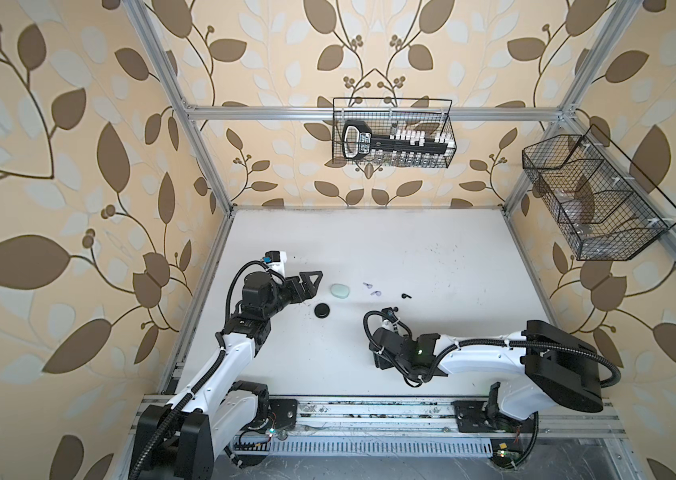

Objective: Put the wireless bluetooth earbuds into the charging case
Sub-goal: 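Lower the open right gripper onto the lavender round case and close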

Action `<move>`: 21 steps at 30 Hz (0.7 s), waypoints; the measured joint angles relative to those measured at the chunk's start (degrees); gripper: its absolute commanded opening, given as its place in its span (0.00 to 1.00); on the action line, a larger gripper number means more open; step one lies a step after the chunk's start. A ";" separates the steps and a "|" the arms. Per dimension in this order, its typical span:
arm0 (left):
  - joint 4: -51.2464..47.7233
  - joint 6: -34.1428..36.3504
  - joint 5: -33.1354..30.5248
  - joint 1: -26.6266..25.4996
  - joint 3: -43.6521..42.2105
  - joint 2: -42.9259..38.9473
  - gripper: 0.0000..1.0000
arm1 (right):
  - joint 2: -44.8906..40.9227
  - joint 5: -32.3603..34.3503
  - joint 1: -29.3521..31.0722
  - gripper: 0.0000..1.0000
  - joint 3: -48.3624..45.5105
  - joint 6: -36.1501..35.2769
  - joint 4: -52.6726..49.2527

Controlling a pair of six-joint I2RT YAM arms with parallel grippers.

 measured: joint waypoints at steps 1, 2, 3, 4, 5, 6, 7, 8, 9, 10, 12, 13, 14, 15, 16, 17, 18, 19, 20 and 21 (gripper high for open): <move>-0.09 0.17 -0.04 0.00 0.00 0.00 0.99 | -0.09 -0.39 0.50 0.68 0.00 0.24 0.07; -0.20 0.31 -0.09 0.00 0.00 0.00 0.99 | -0.09 -0.72 0.85 0.68 0.00 0.42 0.22; -0.35 0.44 -0.17 0.00 0.00 0.00 0.99 | -0.09 -1.14 1.29 0.67 0.00 0.70 0.46; -0.44 0.52 -0.28 0.00 0.00 0.00 0.99 | -0.11 -1.44 1.73 0.67 0.02 1.09 0.50; -0.46 0.59 -0.35 0.00 0.00 0.00 0.99 | -0.11 -1.66 2.19 0.67 0.07 1.53 0.50; -0.46 0.68 -0.44 0.00 0.00 0.00 0.99 | -0.09 -1.79 2.80 0.67 0.11 2.12 0.52; -0.48 0.72 -0.52 0.00 0.00 0.00 0.99 | -0.09 -1.86 3.52 0.67 0.22 2.78 0.48; -0.55 0.72 -0.55 0.00 0.00 0.00 0.99 | -0.09 -1.95 4.28 0.67 0.31 3.50 0.61; -0.55 0.74 -0.55 0.00 0.00 0.00 0.99 | -0.11 -2.03 5.25 0.66 0.35 4.26 0.96; -0.57 0.76 -0.57 0.00 0.00 0.00 0.99 | -0.11 -2.16 6.27 0.65 0.37 4.98 1.40; -0.59 0.79 -0.57 0.00 0.00 0.00 0.99 | -0.11 -2.38 8.24 0.64 0.50 6.05 2.16; -0.59 0.81 -0.57 0.00 0.00 0.00 0.99 | -0.11 -2.40 9.18 0.64 0.90 6.51 2.19; -0.59 0.83 -0.57 0.00 0.00 0.00 0.99 | -0.09 -2.36 9.90 0.63 1.55 6.73 1.86; -0.61 0.90 -0.57 0.00 0.00 0.00 0.99 | -0.07 -2.27 10.43 0.63 2.58 6.93 1.20; -0.63 0.96 -0.57 0.00 0.00 0.00 0.99 | -0.07 -1.95 10.64 0.64 3.76 6.99 0.55; -0.68 1.07 -0.57 0.00 0.00 0.00 0.99 | -0.07 -1.49 10.71 0.64 4.74 6.97 -0.09; -0.74 1.16 -0.57 0.00 0.00 0.00 0.99 | -0.07 -0.74 10.69 0.66 5.88 6.73 -0.96; -0.79 1.20 -0.57 0.00 0.00 0.00 0.99 | -0.07 0.04 10.69 0.68 6.82 6.23 -1.88; -0.79 1.33 -0.59 0.00 0.00 0.00 0.99 | -0.07 0.74 10.69 0.69 7.56 5.42 -2.73; -0.81 1.49 -0.59 0.00 0.00 0.00 0.99 | -0.07 1.51 10.69 0.71 8.37 4.33 -3.87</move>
